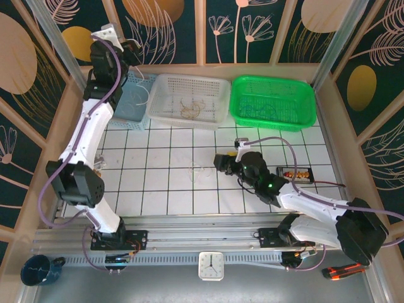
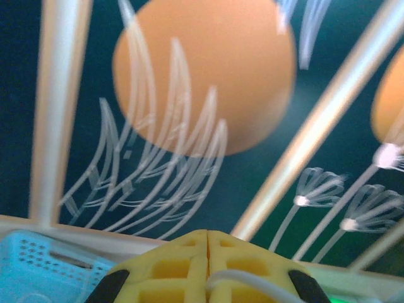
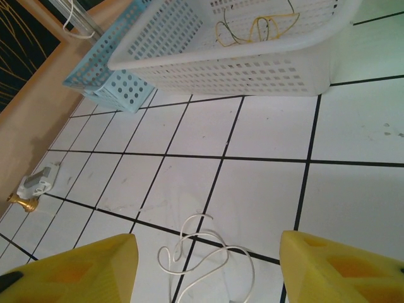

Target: Untangle the cables

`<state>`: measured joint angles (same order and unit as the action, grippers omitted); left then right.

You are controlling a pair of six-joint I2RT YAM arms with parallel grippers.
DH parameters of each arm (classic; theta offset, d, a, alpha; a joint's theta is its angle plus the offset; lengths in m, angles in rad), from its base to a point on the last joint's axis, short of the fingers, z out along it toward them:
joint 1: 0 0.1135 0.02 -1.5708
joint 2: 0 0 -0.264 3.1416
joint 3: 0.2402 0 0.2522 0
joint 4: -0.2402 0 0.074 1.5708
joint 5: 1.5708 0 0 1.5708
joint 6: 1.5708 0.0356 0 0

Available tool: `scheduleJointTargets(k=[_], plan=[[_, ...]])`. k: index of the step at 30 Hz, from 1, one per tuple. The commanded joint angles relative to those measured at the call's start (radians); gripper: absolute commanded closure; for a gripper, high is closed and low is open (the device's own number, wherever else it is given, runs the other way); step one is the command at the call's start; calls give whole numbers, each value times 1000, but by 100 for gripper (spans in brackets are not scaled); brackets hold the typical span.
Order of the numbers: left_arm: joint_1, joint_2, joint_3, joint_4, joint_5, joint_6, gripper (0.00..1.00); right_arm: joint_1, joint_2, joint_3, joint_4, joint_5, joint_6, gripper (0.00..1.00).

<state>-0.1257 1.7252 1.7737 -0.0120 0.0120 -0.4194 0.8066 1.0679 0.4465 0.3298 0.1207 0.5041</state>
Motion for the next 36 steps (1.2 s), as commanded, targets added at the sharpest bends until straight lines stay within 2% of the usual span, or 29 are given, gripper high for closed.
scheduleJointTargets(k=[1, 10, 19, 21, 23, 26, 27, 28, 33, 36], plan=[[35, 67, 78, 9, -69, 26, 100, 2, -29, 21, -50, 24, -3, 39], [72, 283, 202, -12, -204, 93, 100, 3, -52, 34, -94, -1, -12, 39], [97, 500, 305, -130, -212, 144, 99, 1, -101, 28, -144, 0, -16, 39], [105, 526, 317, -169, -203, 140, 86, 1, -106, 23, -147, -1, -11, 39], [114, 543, 342, -217, -187, 121, 52, 0, -107, 18, -145, -5, -9, 39], [121, 532, 386, -275, -169, 85, 15, 1, -102, 13, -134, -15, -4, 39], [122, 524, 400, -287, -157, 79, 6, 2, -98, 12, -130, -15, -5, 39], [121, 514, 417, -302, -140, 70, 1, 2, -94, 11, -124, -18, -5, 39], [121, 484, 503, -391, -60, 21, 1, 2, -57, 11, -93, -22, -1, 39], [121, 447, 481, -404, 10, -11, 1, 2, -34, 8, -80, -26, 6, 39]])
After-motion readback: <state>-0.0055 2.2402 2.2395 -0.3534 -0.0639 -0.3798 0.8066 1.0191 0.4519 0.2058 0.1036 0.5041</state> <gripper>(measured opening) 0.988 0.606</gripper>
